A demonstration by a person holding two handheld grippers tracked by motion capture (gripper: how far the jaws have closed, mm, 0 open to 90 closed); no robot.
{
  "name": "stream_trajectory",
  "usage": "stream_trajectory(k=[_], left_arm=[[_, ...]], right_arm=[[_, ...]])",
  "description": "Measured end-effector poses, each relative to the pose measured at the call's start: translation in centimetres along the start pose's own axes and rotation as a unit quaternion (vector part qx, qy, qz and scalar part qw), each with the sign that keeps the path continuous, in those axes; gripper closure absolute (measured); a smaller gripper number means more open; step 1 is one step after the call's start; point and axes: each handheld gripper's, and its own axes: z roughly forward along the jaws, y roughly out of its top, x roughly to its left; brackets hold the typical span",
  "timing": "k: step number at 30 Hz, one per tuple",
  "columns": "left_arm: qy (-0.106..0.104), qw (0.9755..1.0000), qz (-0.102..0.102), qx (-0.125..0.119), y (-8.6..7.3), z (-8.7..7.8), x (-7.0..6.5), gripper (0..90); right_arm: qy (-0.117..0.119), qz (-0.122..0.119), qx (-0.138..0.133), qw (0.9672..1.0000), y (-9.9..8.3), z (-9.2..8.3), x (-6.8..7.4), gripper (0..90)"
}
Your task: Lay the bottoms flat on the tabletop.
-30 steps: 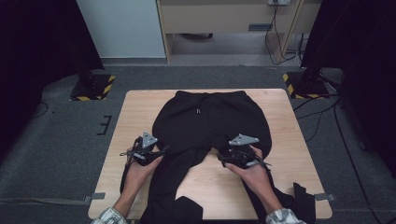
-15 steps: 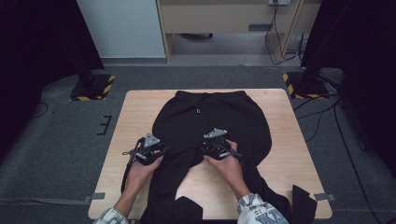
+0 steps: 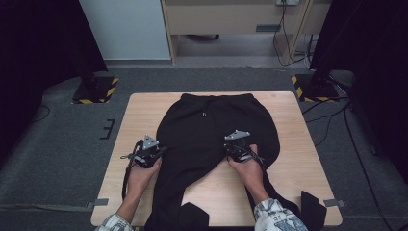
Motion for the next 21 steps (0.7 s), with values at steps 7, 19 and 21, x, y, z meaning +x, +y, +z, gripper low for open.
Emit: stream_trajectory(k=[7,19,21], left_arm=[[0.004,0.9995,0.007,-0.031,0.2,-1.3,0.7,74.8],[0.028,0.9987,-0.039,-0.018,-1.3,-1.7,3.3,59.4],[0.020,0.9990,-0.040,-0.007,-1.4,-1.0,3.1,56.9]], right_arm=[[0.006,0.011,-0.011,0.9999,-0.4,-0.6,-0.9,79.8],[0.054,-0.012,-0.045,0.9975,-0.5,-1.9,3.9,54.8],[0.064,-0.020,-0.041,0.9969,-0.9,-1.6,4.5,52.0]])
